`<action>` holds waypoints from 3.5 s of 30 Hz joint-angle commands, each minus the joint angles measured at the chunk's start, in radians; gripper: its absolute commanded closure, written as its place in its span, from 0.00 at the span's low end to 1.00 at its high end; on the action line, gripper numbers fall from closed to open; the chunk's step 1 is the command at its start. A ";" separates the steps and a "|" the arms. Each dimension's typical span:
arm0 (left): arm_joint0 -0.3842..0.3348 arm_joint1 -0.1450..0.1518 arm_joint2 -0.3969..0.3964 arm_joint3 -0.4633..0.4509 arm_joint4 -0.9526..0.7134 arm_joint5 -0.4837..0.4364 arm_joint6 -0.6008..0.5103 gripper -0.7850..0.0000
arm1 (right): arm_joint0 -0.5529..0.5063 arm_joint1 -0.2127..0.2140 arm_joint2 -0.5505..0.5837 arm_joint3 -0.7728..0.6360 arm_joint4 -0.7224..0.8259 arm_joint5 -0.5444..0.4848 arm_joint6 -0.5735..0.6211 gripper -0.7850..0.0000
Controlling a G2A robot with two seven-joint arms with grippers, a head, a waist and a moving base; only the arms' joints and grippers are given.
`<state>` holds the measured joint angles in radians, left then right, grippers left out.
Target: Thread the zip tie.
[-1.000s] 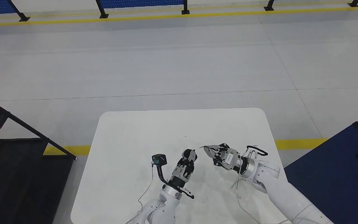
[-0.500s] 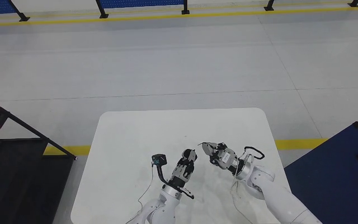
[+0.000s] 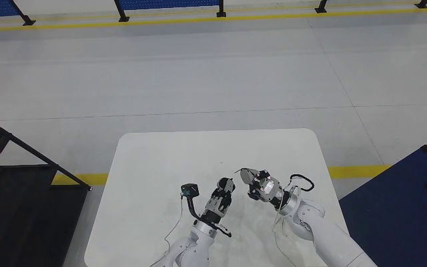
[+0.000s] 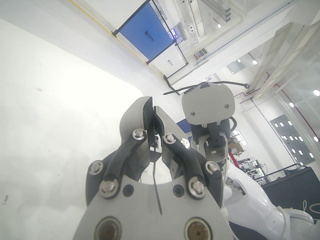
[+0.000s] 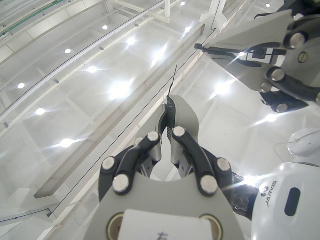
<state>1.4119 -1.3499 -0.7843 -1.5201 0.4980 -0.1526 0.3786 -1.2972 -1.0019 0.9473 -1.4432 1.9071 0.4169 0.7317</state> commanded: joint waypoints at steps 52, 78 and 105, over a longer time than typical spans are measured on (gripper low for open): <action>0.000 0.000 0.000 0.000 0.000 0.000 0.000 1.00 | -0.044 -0.032 0.013 -0.011 -0.019 -0.040 0.001 1.00; 0.055 0.000 -0.066 -0.048 -0.042 -0.015 -0.045 1.00 | -0.044 -0.033 0.014 -0.013 -0.020 -0.045 0.007 1.00; 0.055 -0.001 -0.068 -0.049 -0.042 -0.015 -0.047 1.00 | -0.057 -0.067 0.037 -0.009 -0.047 0.029 -0.018 1.00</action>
<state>1.4673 -1.3506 -0.8524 -1.5694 0.4558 -0.1676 0.3315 -1.3542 -1.0672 0.9824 -1.4530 1.8626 0.4460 0.7143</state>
